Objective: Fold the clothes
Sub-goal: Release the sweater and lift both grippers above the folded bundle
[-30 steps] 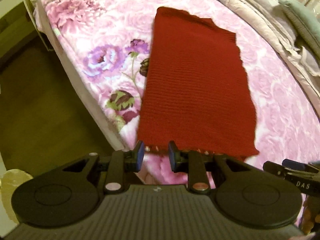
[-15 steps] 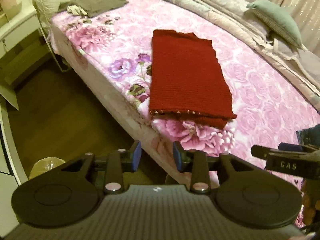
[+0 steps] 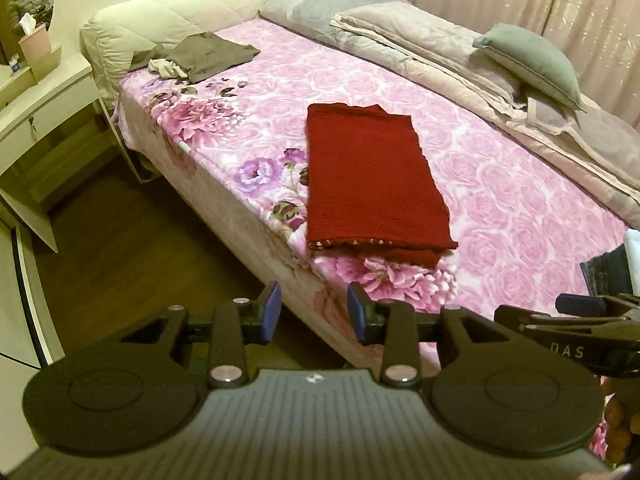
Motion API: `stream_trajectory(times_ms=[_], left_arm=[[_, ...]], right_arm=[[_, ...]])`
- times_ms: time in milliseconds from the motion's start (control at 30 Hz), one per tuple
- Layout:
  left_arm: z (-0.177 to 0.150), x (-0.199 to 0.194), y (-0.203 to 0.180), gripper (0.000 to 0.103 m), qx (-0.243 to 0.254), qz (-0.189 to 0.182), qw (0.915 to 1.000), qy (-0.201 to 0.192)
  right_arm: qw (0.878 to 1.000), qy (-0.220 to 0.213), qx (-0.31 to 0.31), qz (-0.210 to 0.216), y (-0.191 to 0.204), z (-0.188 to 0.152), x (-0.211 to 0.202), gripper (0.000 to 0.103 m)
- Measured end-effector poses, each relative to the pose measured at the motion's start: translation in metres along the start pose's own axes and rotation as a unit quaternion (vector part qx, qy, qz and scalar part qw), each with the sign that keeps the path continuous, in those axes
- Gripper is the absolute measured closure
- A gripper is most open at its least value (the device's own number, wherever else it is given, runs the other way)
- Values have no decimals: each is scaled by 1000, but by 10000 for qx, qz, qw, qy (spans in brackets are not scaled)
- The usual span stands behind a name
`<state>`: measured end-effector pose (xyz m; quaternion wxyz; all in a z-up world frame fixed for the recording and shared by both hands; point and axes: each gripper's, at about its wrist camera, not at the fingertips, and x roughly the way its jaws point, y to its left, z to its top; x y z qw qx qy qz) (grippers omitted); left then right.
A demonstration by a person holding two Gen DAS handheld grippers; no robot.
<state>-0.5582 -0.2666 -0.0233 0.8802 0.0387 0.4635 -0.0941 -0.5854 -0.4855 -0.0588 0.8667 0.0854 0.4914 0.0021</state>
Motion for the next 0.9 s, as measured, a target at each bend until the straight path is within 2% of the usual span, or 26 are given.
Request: stream_trajectory(times_ms=[500,900], left_arm=[[-6,-8,-3,69,144,-120,9998,-27],[-9,-18,23,67,-132,26,9999,-92]], right_arm=[[9999,-35,-46,-108,6,0,-14,20],[9988,14,-485,54,39,9,-5,20]])
